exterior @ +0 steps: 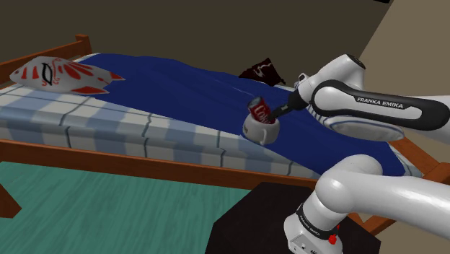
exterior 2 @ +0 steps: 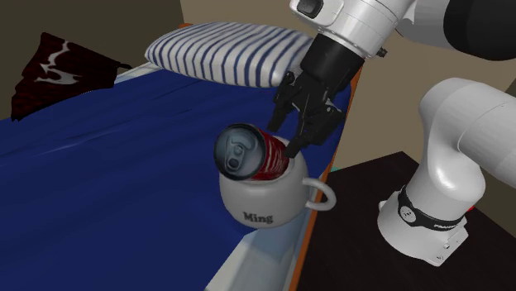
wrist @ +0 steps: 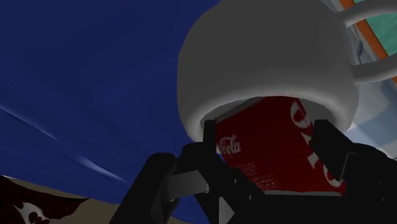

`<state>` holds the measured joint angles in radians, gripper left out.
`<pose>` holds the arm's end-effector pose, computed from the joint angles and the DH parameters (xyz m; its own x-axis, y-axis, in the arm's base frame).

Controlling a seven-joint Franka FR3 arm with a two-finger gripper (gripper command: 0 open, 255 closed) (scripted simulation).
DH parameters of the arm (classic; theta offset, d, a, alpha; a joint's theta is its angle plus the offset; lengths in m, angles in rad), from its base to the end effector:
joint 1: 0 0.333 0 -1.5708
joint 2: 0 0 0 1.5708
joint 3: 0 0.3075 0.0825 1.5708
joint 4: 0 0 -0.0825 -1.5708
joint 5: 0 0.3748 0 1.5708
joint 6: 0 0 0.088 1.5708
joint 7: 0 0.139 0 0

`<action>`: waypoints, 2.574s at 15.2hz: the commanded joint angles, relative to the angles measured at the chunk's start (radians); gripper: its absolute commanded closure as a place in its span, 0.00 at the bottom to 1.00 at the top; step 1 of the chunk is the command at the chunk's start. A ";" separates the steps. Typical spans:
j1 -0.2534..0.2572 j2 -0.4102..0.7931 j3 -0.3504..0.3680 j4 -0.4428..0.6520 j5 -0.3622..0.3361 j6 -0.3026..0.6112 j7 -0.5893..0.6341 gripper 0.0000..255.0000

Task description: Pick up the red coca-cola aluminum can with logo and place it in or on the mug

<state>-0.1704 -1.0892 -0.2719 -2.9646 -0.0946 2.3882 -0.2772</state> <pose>0.2736 -0.1120 0.4289 0.8658 -0.0299 0.4995 -0.0266 -0.9996 -0.0137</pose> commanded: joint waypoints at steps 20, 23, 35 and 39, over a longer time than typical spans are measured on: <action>0.262 0.158 -0.247 0.281 0.104 -0.207 -0.308 0.00; 0.550 0.303 -0.484 0.528 0.224 -0.415 -0.592 0.00; 0.687 0.370 -0.573 0.542 0.285 -0.404 -0.697 0.00; 0.687 0.370 -0.573 0.542 0.285 -0.404 -0.696 0.00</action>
<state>0.5162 -0.7196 -0.8450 -2.4217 0.1906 1.9841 -0.9738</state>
